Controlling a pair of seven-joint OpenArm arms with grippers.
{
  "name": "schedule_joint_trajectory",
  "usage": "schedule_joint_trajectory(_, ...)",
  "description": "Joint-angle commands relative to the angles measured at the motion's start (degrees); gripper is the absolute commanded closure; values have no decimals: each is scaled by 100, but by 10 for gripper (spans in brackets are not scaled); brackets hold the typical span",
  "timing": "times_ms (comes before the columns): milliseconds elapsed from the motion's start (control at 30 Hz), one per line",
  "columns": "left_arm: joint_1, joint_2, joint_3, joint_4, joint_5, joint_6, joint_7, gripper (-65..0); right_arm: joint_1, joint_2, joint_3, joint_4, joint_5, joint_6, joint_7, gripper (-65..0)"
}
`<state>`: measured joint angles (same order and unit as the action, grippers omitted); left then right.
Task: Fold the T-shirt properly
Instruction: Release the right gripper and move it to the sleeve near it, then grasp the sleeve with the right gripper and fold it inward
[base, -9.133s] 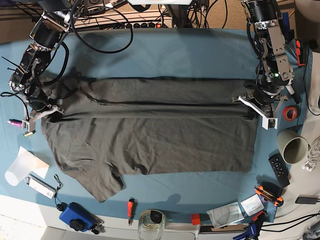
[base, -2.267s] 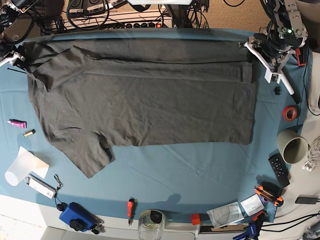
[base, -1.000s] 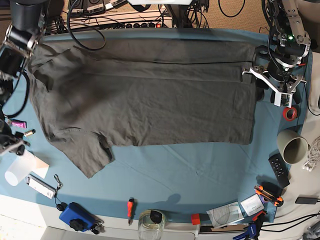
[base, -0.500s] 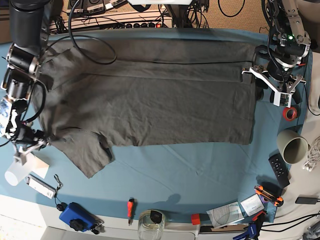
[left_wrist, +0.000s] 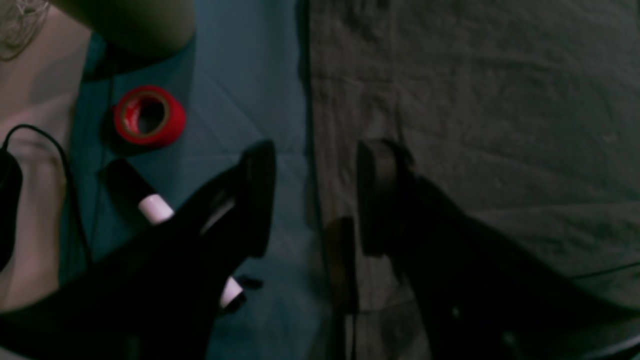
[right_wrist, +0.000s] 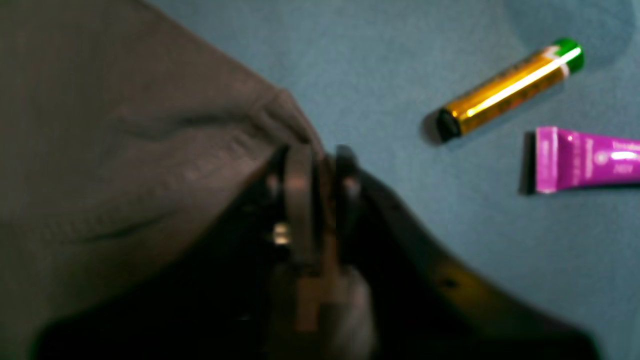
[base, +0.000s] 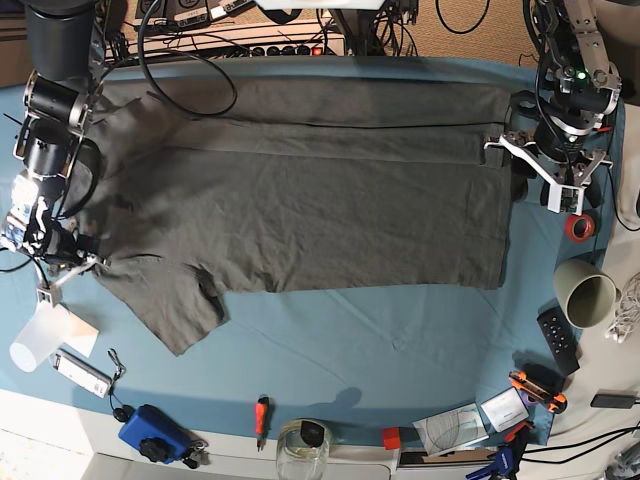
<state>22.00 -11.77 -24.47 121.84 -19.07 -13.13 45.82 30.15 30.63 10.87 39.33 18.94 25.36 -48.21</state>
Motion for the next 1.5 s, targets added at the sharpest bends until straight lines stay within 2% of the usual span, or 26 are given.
schedule_joint_trajectory(0, -28, -46, -31, 90, -20, -2, -129, -269, 31, 26, -11, -7, 11, 79, -420, 0)
schedule_joint_trajectory(167, -28, -46, -31, 90, -20, -2, -129, -269, 33, 205, 0, 155, 601, 105, -907, 0)
schedule_joint_trajectory(400, -26, -44, -31, 90, -20, -2, -129, -269, 28, 590, 0, 638, 1639, 518, -1746, 0)
schedule_joint_trajectory(633, -26, -42, -31, 90, -17, -2, -129, -269, -149, 820, 11, 782, 2463, 717, -2033, 0)
schedule_joint_trajectory(800, -26, -44, -31, 90, -17, -2, -129, -269, -654, 929, 11, 1456, 3176, 809, -2319, 0)
schedule_joint_trajectory(1100, -26, -44, -31, 90, -17, -2, -129, -269, -1904, 916, 70, 3287, 3209, 782, -2503, 0)
schedule_joint_trajectory(1267, -26, -44, -31, 90, -17, -2, -129, -269, -2562, 901, 487, 4118, 3279, 780, -2581, 0)
schedule_joint_trajectory(1367, -26, -44, -31, 90, -17, -2, -129, -269, -2964, 903, 872, 4540, 3565, 809, -2708, 0)
schedule_joint_trajectory(1467, -26, -44, -31, 90, -17, -2, -129, -269, -3329, 903, 1233, 4859, 4030, 1056, -2911, 0)
